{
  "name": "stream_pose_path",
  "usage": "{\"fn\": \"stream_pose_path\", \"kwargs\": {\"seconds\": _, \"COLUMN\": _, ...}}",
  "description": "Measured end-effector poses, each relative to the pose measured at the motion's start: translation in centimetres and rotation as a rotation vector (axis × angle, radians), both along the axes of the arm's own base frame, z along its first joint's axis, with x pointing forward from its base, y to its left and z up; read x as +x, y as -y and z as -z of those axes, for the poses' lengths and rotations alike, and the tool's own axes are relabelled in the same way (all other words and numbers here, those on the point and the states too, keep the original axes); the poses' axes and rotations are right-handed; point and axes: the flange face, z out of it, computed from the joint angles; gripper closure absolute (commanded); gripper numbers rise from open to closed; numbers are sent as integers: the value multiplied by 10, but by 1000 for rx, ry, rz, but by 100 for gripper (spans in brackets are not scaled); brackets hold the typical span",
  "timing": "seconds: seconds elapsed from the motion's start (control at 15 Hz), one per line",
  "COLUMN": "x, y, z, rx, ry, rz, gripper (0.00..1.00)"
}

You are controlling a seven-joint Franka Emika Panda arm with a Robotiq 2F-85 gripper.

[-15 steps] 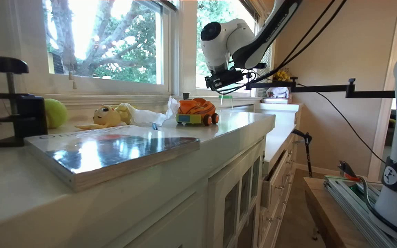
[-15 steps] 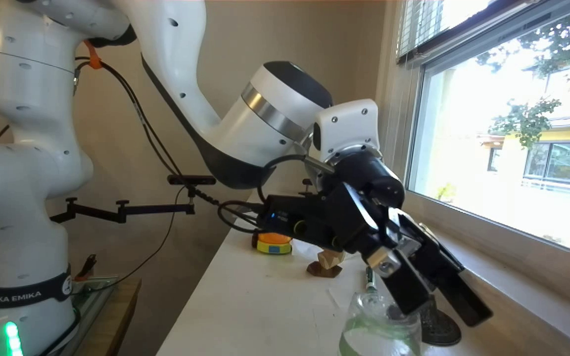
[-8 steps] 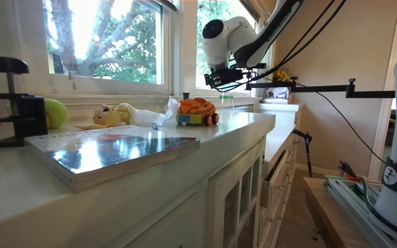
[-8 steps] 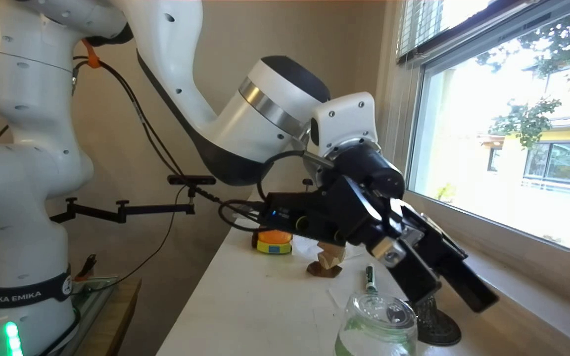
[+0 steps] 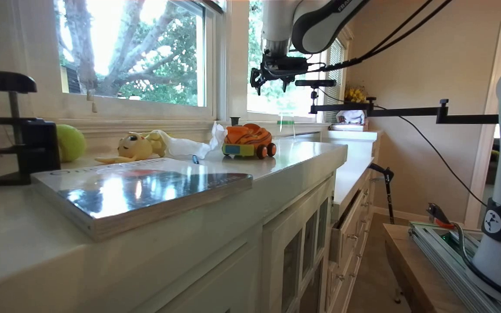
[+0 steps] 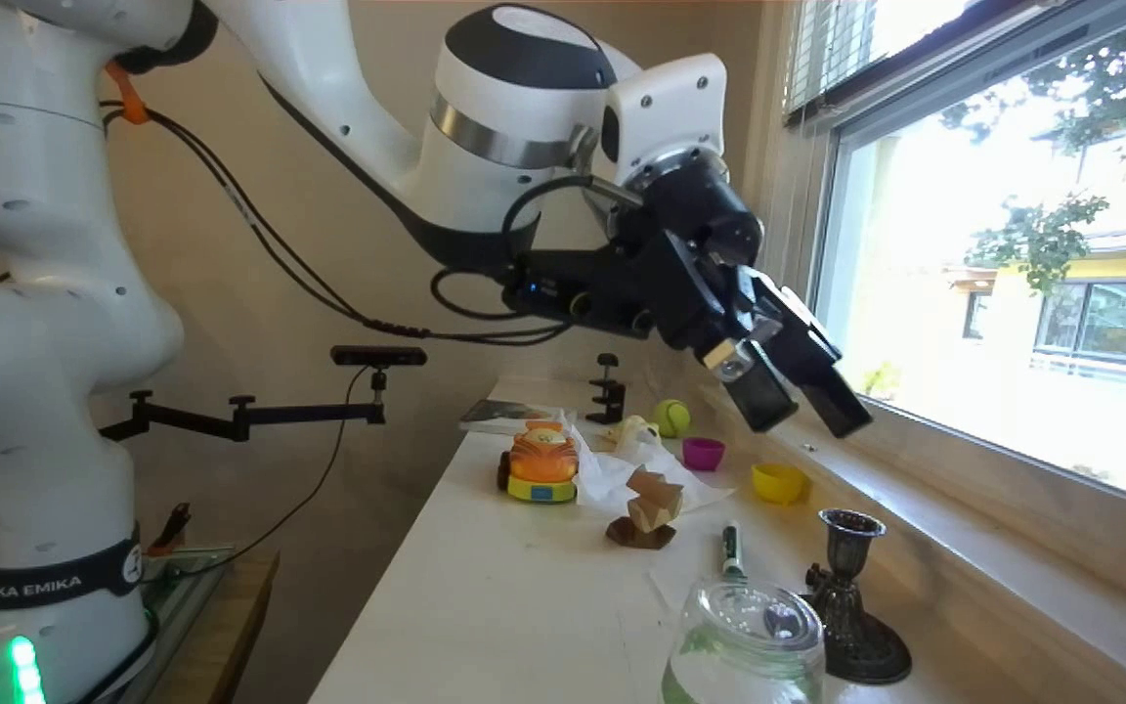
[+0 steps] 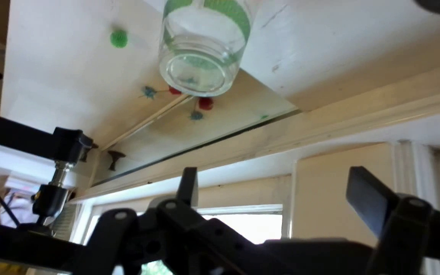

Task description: Put the cup upside down

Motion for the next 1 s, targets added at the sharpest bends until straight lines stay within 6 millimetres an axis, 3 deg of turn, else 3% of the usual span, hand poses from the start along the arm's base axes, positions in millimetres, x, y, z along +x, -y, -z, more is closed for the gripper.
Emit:
{"fn": "stream_pose_path", "kwargs": {"seconds": 0.67, "x": -11, "y": -30, "z": -57, "rx": 482, "ry": -84, "rz": -260, "gripper": 0}}
{"fn": "stream_pose_path", "kwargs": {"seconds": 1.0, "x": -14, "y": -42, "z": -74, "rx": 719, "ry": -178, "rz": -418, "gripper": 0}}
